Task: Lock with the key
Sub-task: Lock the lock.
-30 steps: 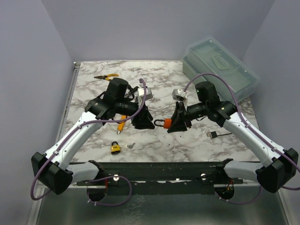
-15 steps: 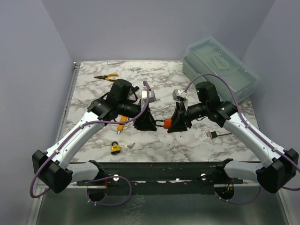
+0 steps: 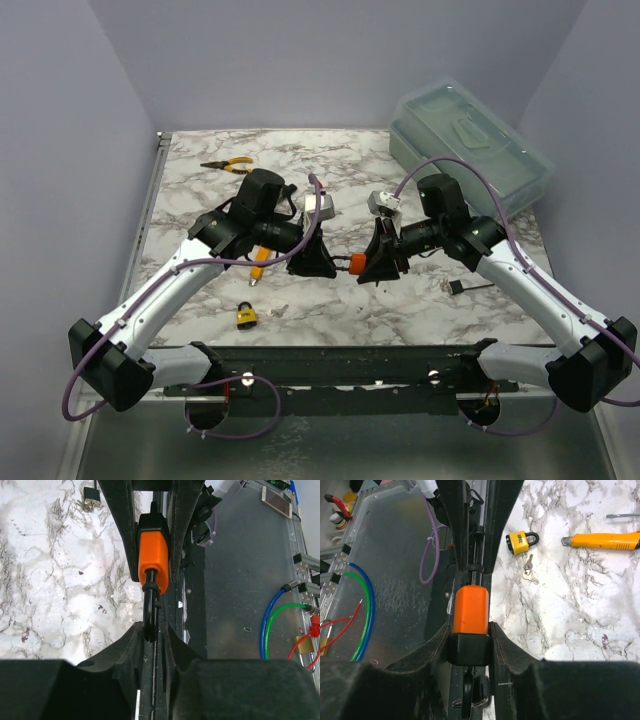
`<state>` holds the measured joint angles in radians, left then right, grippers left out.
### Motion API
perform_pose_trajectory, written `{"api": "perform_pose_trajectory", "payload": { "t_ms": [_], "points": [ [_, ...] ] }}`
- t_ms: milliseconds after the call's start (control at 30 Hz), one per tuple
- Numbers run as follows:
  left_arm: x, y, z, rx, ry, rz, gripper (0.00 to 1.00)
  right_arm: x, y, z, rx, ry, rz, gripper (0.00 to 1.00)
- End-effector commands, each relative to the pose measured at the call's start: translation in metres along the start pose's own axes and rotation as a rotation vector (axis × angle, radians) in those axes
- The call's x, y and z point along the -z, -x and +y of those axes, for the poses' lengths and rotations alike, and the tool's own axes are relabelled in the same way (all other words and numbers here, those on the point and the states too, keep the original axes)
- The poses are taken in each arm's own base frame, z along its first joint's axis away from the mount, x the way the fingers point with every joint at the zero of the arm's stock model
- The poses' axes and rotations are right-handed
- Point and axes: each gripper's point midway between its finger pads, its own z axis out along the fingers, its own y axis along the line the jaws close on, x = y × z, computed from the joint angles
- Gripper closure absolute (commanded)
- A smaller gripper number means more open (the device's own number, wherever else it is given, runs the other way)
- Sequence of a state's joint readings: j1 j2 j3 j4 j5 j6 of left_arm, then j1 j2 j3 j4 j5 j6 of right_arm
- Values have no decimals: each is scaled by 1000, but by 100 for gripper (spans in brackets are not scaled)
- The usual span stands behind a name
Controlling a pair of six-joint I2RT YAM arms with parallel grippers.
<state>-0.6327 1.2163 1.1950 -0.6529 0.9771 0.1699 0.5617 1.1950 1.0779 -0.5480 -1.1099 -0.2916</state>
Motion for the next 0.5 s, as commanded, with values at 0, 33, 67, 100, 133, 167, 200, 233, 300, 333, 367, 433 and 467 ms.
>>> {"api": "perform_pose_trajectory", "payload": {
  "t_ms": [0,33,67,100,133,167,200,233,300,333,367,433,467],
  "points": [
    [-1,13,-8,-38,-45,-23,81,-1,2,9,33,50,-18,100],
    [-1,14,-8,-38,-48,-24,84,-1,2,9,31,51,-18,100],
    [-1,14,-9,-38,-50,-24,87,-1,2,9,32,52,-18,100],
    [-1,14,-9,-39,-52,-24,90,-1,2,9,32,55,-19,100],
    [-2,14,-9,-37,-55,-23,92,-1,2,9,29,55,-19,100],
    [-3,13,-10,-33,-58,-22,95,-1,2,9,27,56,-20,100],
    [-3,13,-10,-30,-62,-22,97,-2,3,8,25,59,-21,100],
    [-4,13,-10,-28,-67,-20,99,-2,3,8,25,61,-23,100],
    [-6,13,-10,-17,-71,-19,100,-2,5,9,20,68,-27,100],
    [-7,13,-10,-12,-72,-19,100,-3,5,9,19,72,-30,100],
    [-8,13,-9,-9,-73,-21,100,-3,6,9,17,75,-32,100],
    [-11,14,-8,-2,-72,-26,100,-4,6,10,10,82,-35,100],
    [-12,15,-8,0,-73,-28,100,-4,7,10,8,86,-37,100]
  ]
}}
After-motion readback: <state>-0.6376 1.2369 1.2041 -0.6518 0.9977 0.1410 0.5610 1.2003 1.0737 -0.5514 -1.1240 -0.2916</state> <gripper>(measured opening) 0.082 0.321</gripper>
